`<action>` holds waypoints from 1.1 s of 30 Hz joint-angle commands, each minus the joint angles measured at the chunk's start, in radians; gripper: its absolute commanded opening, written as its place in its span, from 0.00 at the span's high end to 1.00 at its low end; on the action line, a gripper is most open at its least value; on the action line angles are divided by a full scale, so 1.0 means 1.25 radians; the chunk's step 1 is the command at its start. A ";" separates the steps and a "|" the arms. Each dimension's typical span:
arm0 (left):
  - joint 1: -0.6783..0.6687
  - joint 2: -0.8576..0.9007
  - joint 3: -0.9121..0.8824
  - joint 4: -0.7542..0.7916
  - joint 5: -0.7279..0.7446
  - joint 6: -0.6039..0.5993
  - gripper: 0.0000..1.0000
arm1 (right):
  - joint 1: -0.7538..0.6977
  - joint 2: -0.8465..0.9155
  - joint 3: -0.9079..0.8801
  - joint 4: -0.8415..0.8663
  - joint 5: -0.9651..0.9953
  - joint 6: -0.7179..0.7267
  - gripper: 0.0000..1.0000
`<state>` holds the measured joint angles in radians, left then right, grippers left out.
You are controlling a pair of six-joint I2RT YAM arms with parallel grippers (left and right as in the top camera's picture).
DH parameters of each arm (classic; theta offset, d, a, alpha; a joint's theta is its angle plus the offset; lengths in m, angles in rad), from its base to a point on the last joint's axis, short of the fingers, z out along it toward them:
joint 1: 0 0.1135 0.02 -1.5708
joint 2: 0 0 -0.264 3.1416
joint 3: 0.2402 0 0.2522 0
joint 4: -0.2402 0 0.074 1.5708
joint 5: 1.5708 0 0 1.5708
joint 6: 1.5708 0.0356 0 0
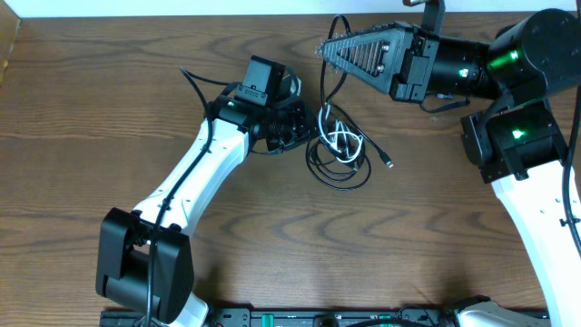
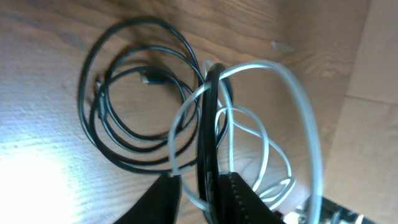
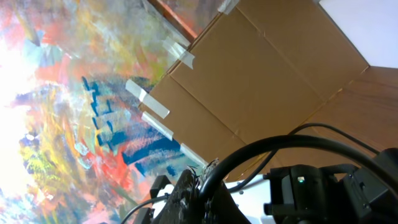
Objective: Untangle cables
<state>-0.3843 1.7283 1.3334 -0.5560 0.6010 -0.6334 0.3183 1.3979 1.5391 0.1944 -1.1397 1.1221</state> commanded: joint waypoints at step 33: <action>0.002 -0.027 0.000 0.074 0.158 0.099 0.93 | -0.157 -0.008 0.009 -0.964 0.778 -0.505 0.87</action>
<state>-0.3836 1.7298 1.3315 -0.5064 0.6487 -0.5270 0.1223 1.3975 1.5429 -0.9825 -0.3534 0.5190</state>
